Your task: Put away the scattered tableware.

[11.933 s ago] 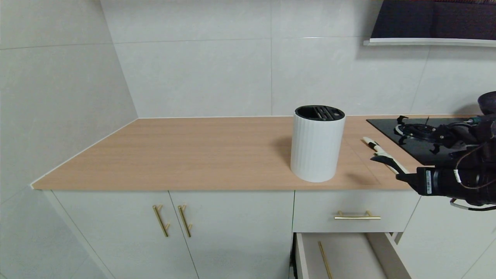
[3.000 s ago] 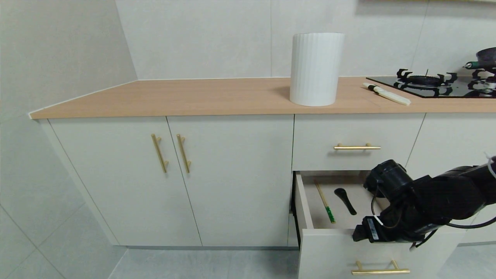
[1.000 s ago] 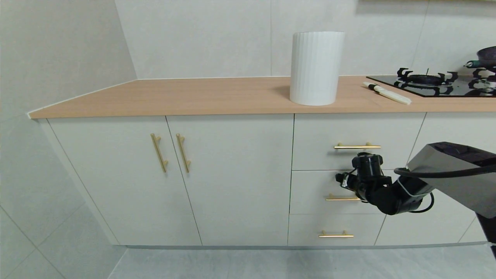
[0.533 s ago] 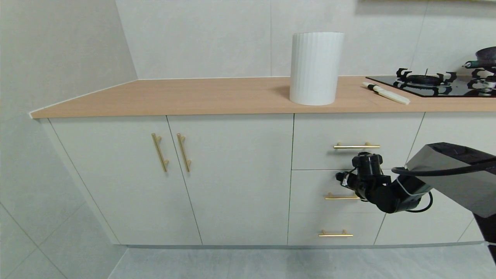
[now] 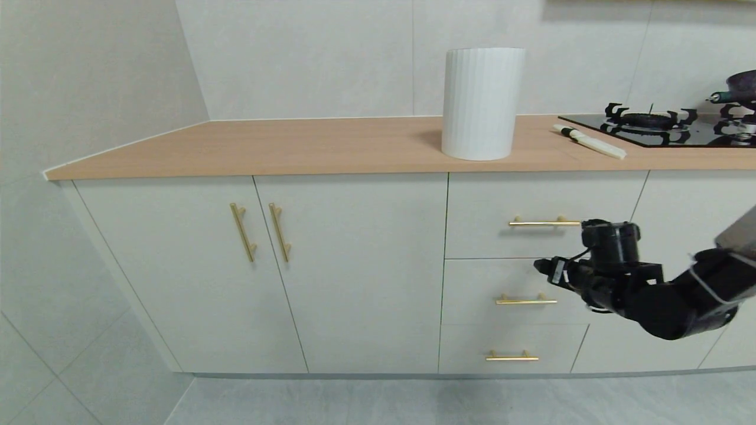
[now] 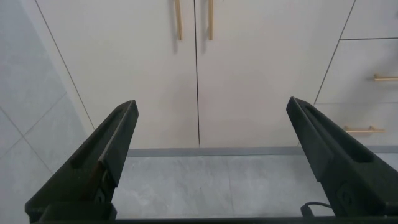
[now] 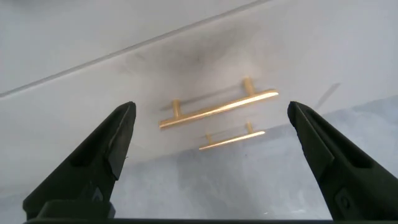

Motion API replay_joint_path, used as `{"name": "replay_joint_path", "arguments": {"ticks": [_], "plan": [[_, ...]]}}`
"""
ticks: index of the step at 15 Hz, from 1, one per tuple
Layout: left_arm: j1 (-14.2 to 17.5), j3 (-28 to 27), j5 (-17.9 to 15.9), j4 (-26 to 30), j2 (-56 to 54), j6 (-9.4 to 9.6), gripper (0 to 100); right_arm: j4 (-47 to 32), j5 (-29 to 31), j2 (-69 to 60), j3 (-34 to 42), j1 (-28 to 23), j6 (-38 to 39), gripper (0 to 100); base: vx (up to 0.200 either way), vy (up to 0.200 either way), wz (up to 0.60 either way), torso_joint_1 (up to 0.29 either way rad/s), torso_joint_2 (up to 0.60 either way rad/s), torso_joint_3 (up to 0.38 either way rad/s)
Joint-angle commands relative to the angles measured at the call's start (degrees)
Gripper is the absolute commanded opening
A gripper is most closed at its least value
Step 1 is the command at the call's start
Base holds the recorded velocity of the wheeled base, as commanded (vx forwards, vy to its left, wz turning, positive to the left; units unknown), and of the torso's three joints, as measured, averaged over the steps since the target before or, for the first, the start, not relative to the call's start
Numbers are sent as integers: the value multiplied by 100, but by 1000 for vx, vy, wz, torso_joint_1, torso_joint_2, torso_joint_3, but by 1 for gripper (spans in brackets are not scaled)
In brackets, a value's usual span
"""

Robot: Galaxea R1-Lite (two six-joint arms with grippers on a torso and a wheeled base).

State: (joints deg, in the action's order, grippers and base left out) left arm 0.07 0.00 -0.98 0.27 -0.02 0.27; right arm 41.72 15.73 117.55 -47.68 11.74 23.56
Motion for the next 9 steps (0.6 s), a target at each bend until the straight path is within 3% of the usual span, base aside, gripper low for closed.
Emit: {"name": "replay_joint_path", "arguments": {"ticks": [1,4,6,9], "plan": [[1,0,1,0,2,8,100,12,168,-2501,1542,48,-177,100,0,0,0,0,0,0],[1,0,1,0,2,0,100,-6,502,-4680,2799,39,-783,100,0,0,0,0,0,0],[1,0,1,0,2,0,100,-67,502,-5629,3212,-14,-1029,100,0,0,0,0,0,0],[1,0,1,0,2,8,100,-1192,449,-7493,3537,-471,-1328,100,0,0,0,0,0,0]]}}
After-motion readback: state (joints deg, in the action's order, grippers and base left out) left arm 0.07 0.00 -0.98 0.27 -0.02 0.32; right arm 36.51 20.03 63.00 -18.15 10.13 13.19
